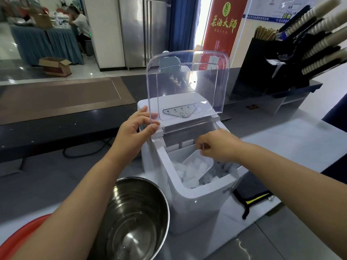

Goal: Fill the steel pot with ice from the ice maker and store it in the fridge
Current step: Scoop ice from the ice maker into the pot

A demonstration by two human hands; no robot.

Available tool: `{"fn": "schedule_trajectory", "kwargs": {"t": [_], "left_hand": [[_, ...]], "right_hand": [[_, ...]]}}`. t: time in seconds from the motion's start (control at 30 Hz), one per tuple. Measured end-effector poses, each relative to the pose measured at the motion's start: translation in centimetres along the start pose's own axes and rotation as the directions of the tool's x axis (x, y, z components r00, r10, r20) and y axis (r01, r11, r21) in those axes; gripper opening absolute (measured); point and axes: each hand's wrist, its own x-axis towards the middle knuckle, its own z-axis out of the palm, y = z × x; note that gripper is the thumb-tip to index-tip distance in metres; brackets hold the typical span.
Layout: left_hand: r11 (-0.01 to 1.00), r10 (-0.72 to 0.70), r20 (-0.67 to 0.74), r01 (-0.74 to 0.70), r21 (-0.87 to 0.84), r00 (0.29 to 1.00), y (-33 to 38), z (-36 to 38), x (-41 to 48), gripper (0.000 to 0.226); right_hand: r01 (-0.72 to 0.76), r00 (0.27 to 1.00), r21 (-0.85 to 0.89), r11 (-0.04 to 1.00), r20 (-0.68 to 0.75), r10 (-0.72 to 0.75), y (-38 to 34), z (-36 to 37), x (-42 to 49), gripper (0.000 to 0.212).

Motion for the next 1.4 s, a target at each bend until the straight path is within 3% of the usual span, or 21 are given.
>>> {"fn": "schedule_trajectory", "kwargs": {"t": [0.3,0.83,0.93,1.17,1.3,1.4], "left_hand": [[1.0,-0.002,0.0,0.002,-0.011,1.0,-0.1,0.0,0.0,0.012],[1.0,-0.025,0.022,0.026,-0.003,0.999,0.4,-0.2,-0.1,0.011],[1.0,-0.029,0.021,0.029,-0.006,0.999,0.4,-0.2,-0.1,0.011],[0.999,-0.034,0.065,0.036,-0.027,0.997,0.6,-0.6,-0.3,0.011],[0.997,-0.059,0.142,0.065,-0.037,0.988,1.0,-1.7,-0.3,0.019],[0.992,-0.097,0.11,0.104,-0.065,0.989,1.5,-2.8,-0.8,0.025]], "right_hand": [[-0.067,0.996,0.123,0.99,-0.054,0.074,-0.2,0.1,0.1,0.008],[-0.124,0.991,0.261,0.957,-0.014,0.132,-0.3,-1.0,-1.0,0.013],[-0.163,0.985,0.349,0.923,-0.002,0.175,-0.2,-1.2,-1.3,0.021],[-0.181,0.977,0.531,0.828,0.004,0.211,-1.3,-2.3,-2.8,0.013],[-0.176,0.977,0.568,0.804,-0.001,0.214,-3.4,-3.4,-3.7,0.008],[-0.167,0.977,0.584,0.794,-0.01,0.213,-5.3,-3.9,-4.2,0.007]]}}
